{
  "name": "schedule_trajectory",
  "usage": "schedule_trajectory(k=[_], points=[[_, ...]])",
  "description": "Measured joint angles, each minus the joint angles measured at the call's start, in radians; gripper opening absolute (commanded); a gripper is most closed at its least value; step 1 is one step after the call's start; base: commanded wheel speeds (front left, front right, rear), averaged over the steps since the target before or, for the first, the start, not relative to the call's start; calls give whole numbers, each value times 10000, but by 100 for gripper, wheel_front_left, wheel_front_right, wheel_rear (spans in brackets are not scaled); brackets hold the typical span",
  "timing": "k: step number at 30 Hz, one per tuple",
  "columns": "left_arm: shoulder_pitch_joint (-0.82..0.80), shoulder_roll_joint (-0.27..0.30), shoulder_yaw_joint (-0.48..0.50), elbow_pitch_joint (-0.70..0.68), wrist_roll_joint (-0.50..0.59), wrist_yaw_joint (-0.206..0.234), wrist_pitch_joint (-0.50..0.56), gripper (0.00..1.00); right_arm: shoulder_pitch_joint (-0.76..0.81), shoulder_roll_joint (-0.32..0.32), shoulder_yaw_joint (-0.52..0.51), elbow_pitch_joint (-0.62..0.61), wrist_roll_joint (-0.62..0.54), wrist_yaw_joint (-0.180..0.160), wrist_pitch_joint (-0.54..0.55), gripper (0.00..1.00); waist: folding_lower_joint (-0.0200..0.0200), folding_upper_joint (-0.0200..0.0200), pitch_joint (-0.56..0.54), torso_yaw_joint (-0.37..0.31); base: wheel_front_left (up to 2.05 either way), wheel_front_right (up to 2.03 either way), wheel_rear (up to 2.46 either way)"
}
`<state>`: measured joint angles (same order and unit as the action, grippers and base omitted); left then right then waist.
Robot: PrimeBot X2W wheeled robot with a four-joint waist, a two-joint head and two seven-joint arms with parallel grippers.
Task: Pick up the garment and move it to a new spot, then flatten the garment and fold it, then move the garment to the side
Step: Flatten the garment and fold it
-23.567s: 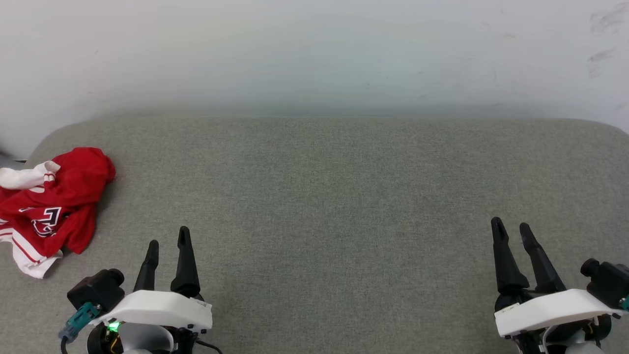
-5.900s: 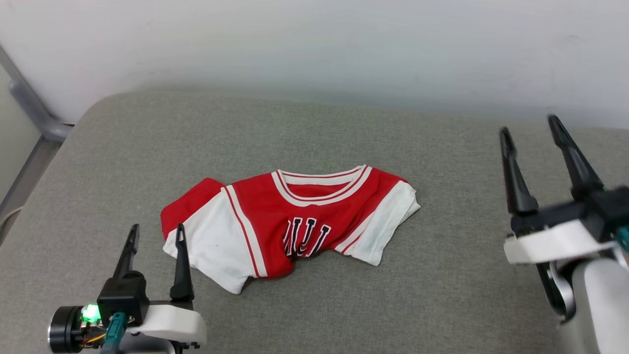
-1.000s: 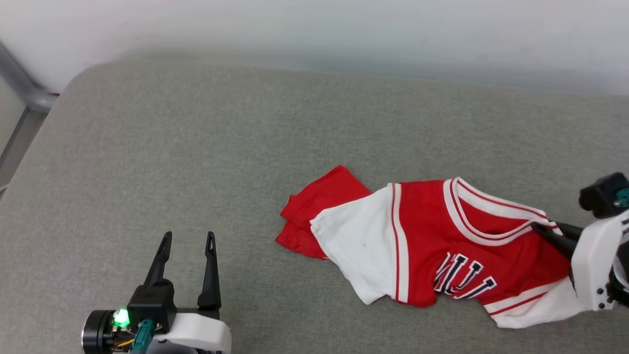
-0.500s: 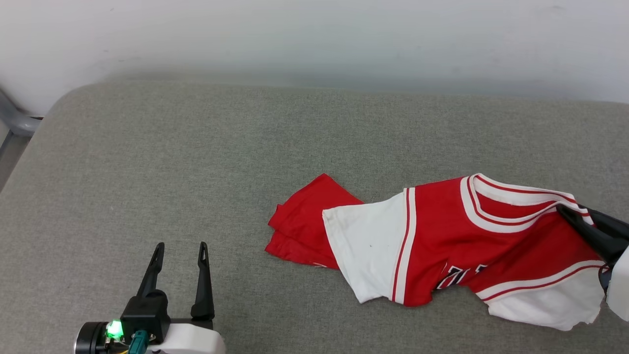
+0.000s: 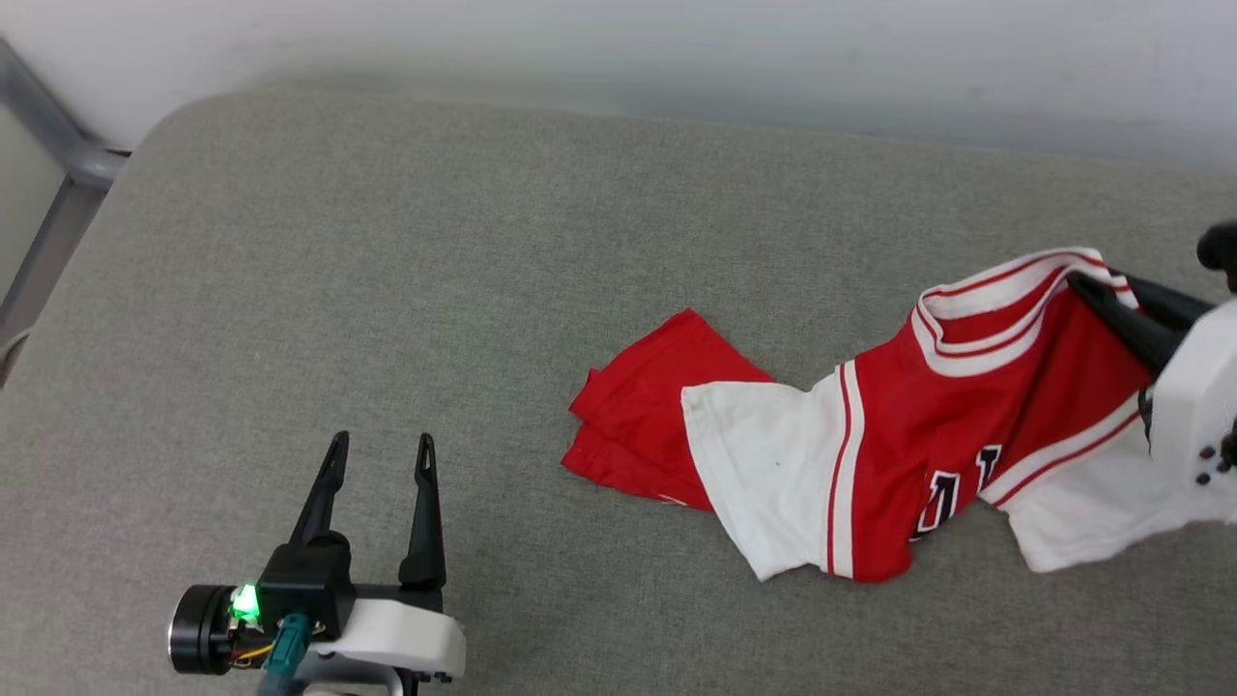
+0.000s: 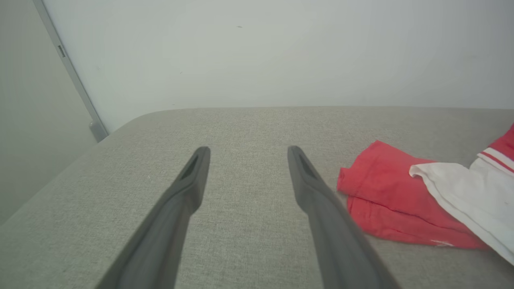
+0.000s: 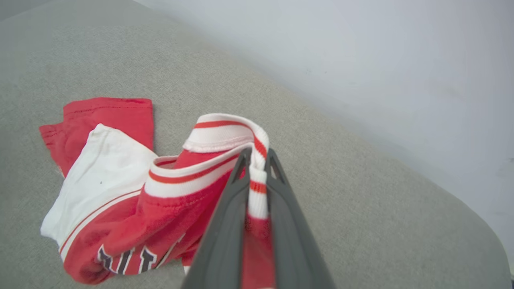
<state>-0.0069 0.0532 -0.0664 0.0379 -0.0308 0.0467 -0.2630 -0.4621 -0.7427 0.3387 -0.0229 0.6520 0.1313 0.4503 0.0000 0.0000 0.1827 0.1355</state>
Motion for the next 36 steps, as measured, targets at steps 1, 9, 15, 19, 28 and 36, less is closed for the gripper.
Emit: schedule_trajectory(k=[1,9,15,19,28,36], points=[[-72,0,-44,-6,-2,2,0,100,-404,33,213,253,-44,0,42,0,0,0,110,69,0,0,0],[-693,-12,-445,-40,-184,107,0,100,-3472,606,2483,3081,-290,0,351,0,1,0,1044,750,0,0,0],[-1086,-17,-782,-73,-424,253,0,100,-4870,1099,4544,5204,-174,0,437,0,0,0,1651,1272,0,0,0],[-1295,-19,-961,-107,-564,395,0,100,-5344,1321,5641,6353,117,0,594,0,1,0,2010,1569,0,0,0],[-1235,-27,-802,-8,-593,589,0,100,-5922,1315,6982,7254,1546,-4,-807,100,1,0,1877,1614,0,0,0],[-794,21,-278,-21,-290,431,0,100,-5265,834,6734,6698,1808,2,-4054,100,0,0,1078,989,0,0,0]])
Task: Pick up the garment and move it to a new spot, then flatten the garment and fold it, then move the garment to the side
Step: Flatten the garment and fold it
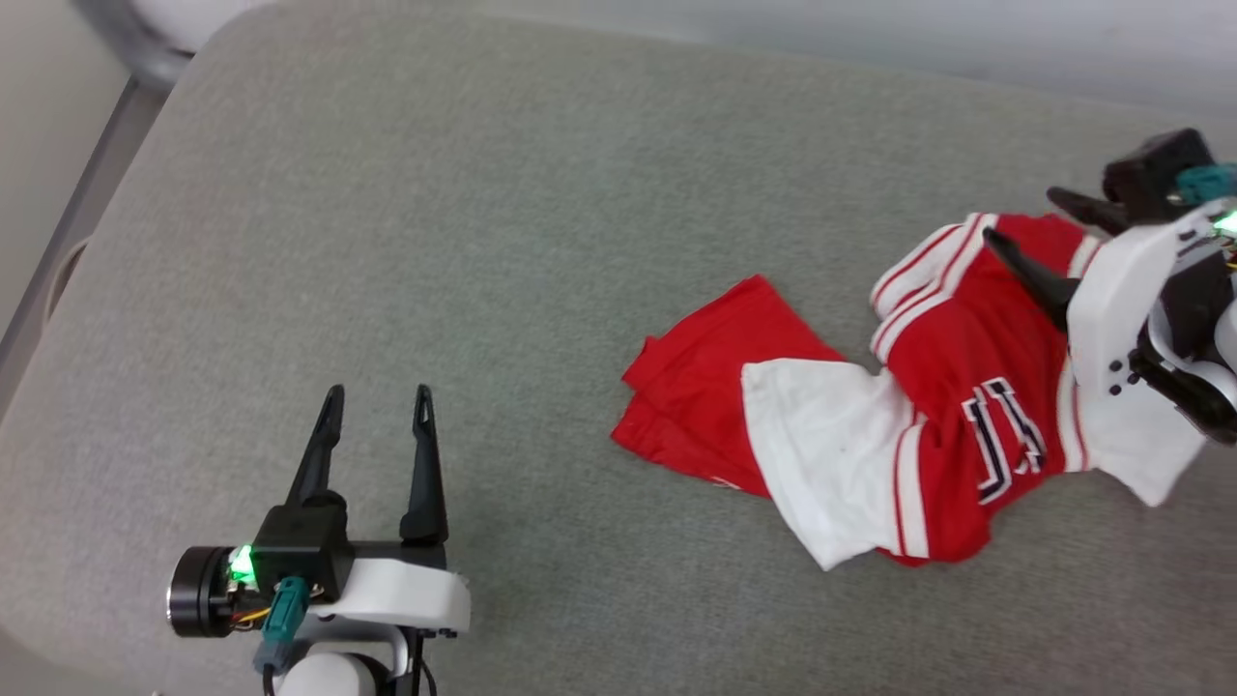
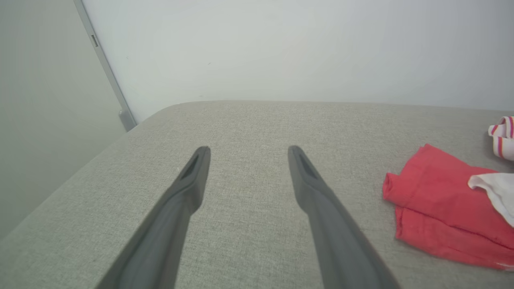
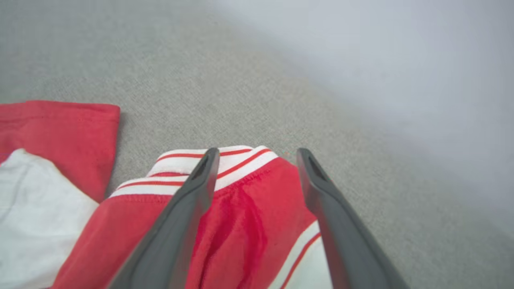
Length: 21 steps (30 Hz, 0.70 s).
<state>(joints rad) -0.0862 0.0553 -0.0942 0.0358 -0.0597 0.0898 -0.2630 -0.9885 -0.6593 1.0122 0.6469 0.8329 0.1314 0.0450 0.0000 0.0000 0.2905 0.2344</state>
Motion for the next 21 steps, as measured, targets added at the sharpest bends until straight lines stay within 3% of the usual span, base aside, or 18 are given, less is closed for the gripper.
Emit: schedule_trajectory(k=[6,11,17,21], points=[[329,69,180,-10,132,-105,0,100,1131,75,-1496,-61,-395,-2,-2581,100,0,0,-659,-642,0,0,0],[596,153,270,46,207,-198,0,100,2643,552,-3848,-445,-1419,-2,-3057,100,-1,0,-1196,-1078,0,0,0],[628,343,318,128,288,-391,0,100,5903,2069,-8025,-2696,-3870,-2,-3080,100,-2,0,-1716,-1413,0,0,0],[504,627,299,198,261,-788,0,100,7879,3283,-9578,-3942,-5093,-2,-3078,100,-2,0,-1993,-1529,0,0,0]])
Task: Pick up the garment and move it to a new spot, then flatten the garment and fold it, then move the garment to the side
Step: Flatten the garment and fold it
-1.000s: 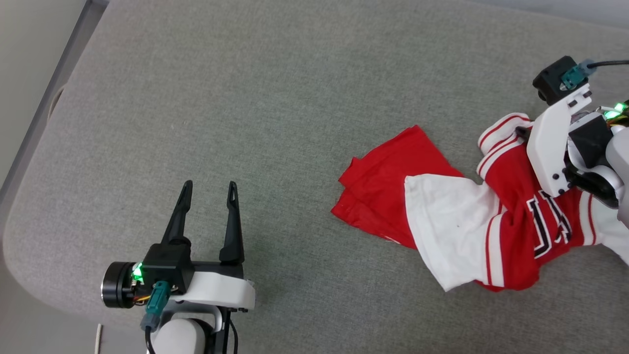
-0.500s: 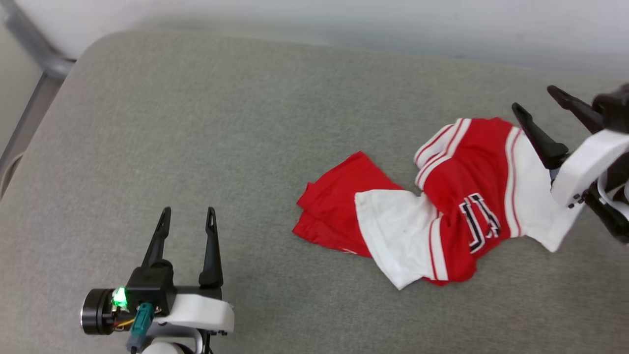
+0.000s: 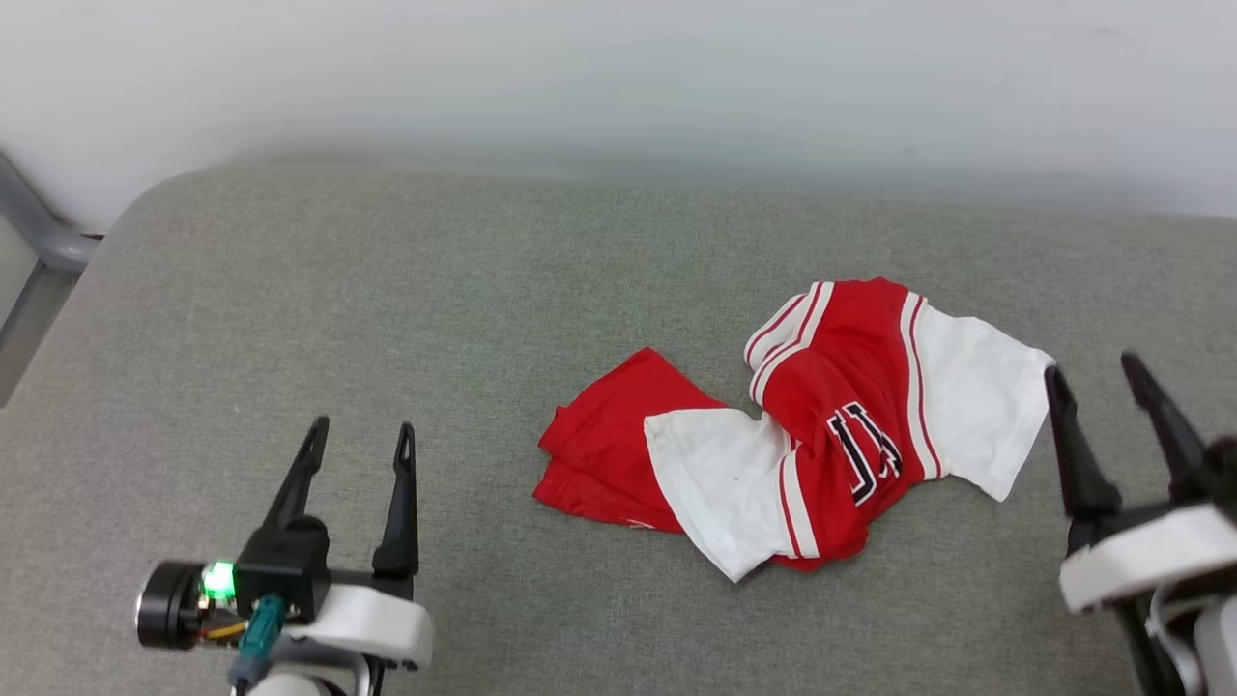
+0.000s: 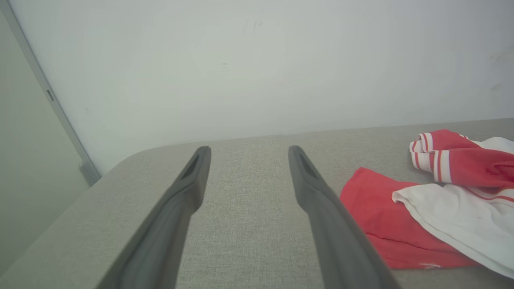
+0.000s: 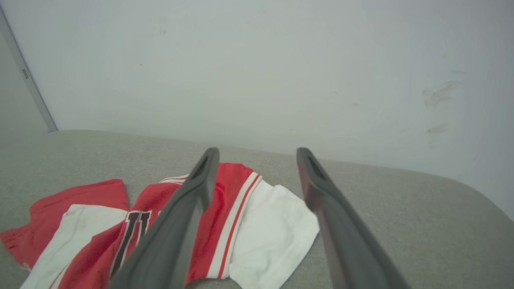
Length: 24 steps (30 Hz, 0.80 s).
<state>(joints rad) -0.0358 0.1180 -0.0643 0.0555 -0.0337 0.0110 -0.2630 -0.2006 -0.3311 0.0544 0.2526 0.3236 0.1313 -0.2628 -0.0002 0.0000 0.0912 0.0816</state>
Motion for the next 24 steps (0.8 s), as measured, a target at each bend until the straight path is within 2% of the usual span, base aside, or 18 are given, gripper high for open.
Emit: schedule_trajectory(k=[6,9,11,12,16,21,24], points=[[-1328,713,-370,623,-184,-974,161,100,1488,1064,-943,-1400,-997,0,349,100,0,0,-185,-174,0,0,0],[-2336,1126,-782,871,-623,-1275,934,100,1749,1356,-1045,-1791,-1150,0,581,100,1,0,-192,-304,0,0,0],[-2995,1440,-1294,972,-1003,-1360,1749,100,1797,1450,-1037,-1952,-1214,0,696,100,1,0,-182,-410,0,0,0],[-3923,1985,-2336,932,-2054,-1392,2926,100,1812,1484,-1028,-2102,-1312,-2,794,100,0,0,-114,-566,0,0,0],[-5211,2847,-3745,823,-3689,-1402,4564,100,1798,1521,-986,-2173,-1396,0,846,100,1,0,94,-744,0,0,0],[-6525,3509,-5455,932,-5457,-1404,6936,100,1708,1549,-976,-2161,-1446,0,842,100,2,0,425,-984,0,0,0],[-7212,3697,-6355,1101,-6362,-1402,8105,100,1526,1555,-909,-2151,-1465,0,788,100,2,0,667,-1129,0,0,0]])
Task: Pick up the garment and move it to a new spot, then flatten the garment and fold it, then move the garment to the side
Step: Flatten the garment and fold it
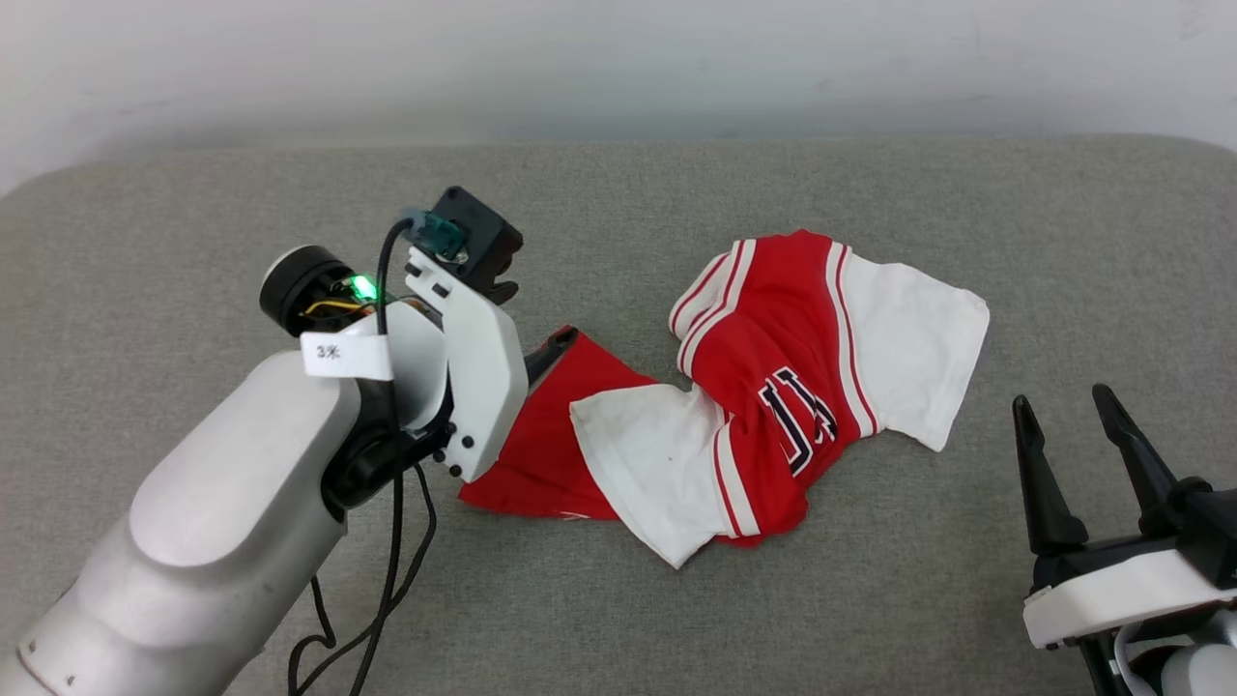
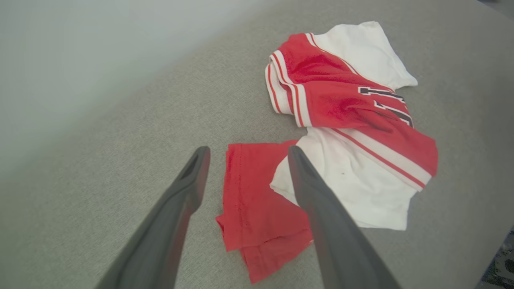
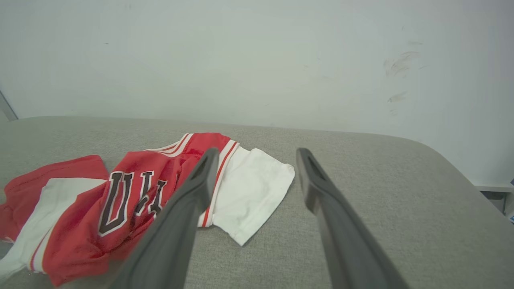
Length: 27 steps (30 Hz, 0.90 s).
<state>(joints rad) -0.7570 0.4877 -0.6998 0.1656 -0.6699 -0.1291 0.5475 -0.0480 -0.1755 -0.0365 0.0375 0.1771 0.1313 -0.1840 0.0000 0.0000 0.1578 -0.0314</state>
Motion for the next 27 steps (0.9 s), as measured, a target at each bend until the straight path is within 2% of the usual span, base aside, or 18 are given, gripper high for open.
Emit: schedule_trajectory(k=[4,8,18,25,26,27], points=[[-754,115,-1080,309,-771,-2,966,100,-231,25,65,29,-35,0,-38,100,0,0,370,-234,0,0,0],[-1301,253,-2128,784,-1183,-2,1498,100,-514,94,109,73,-102,0,-140,100,1,0,744,-512,0,0,0],[-1961,468,-4015,2359,-1854,0,1572,100,-974,232,165,297,-148,0,-416,100,1,0,1588,-1163,0,0,0],[-2598,598,-5110,2604,-2316,0,1722,100,-1198,280,190,384,-198,0,-529,100,0,0,1963,-1320,0,0,0],[-2649,616,-5181,2587,-2353,0,1722,15,-1212,282,182,397,-199,0,-533,100,-1,0,1993,-1323,0,0,0],[-2699,633,-5227,2581,-2428,0,1708,0,-1223,284,186,420,-203,0,-543,100,0,0,2017,-1320,0,0,0]])
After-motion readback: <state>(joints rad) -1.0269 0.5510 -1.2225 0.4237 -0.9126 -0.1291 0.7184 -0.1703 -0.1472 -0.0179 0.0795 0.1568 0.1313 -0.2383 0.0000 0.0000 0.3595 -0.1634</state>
